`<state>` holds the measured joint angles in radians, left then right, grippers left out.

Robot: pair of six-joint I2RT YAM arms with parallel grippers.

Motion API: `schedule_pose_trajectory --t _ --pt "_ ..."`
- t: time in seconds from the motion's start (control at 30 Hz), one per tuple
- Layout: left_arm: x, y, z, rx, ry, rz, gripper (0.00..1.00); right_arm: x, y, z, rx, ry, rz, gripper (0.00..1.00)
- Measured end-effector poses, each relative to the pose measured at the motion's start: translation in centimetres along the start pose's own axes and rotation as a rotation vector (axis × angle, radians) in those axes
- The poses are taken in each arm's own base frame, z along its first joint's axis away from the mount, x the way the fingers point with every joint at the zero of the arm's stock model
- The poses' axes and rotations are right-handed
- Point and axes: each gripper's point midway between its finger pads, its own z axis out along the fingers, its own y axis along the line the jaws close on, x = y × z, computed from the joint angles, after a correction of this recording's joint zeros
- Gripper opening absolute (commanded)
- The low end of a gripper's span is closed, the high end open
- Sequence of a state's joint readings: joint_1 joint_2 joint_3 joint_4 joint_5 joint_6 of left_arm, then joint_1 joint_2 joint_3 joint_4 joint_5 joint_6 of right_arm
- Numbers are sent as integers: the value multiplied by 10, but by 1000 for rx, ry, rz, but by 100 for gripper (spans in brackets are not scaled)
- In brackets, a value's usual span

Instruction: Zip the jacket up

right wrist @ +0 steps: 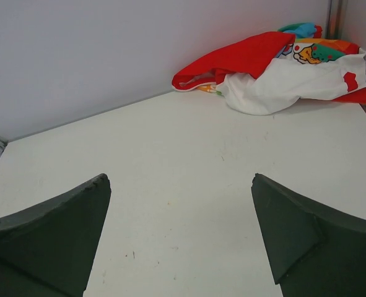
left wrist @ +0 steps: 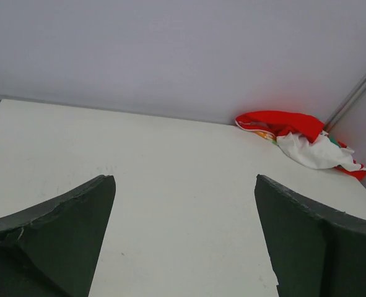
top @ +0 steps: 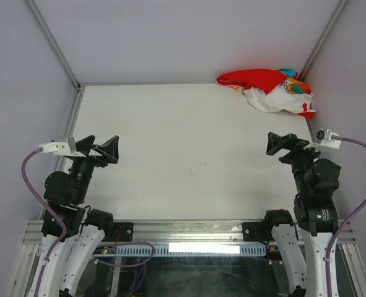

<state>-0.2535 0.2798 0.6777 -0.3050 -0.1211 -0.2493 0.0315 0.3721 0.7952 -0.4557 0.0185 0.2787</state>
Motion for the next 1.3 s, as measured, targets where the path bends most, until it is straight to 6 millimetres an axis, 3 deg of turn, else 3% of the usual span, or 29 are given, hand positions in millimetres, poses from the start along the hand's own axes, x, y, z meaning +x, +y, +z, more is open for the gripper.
schedule_pose_trajectory --t 0.33,0.5,0.6,0.77,0.9,1.07,1.2,1.3 --pt "0 0 0 0 0 0 99 3 -1 3 3 13 0 99" --pt "0 0 0 0 1 0 99 7 0 16 1 38 9 99" --pt "1 0 1 0 4 0 99 15 0 36 6 75 27 99" --pt "3 0 2 -2 13 1 99 43 -11 91 69 165 60 100" --pt "3 0 3 -2 14 2 99 78 -36 142 171 223 82 99" --pt "7 1 5 -7 29 3 99 130 -90 187 354 299 137 99" --pt "9 2 7 -10 35 5 99 146 -140 222 506 293 221 99" --pt "14 3 10 -18 55 8 99 150 -166 249 569 262 295 99"
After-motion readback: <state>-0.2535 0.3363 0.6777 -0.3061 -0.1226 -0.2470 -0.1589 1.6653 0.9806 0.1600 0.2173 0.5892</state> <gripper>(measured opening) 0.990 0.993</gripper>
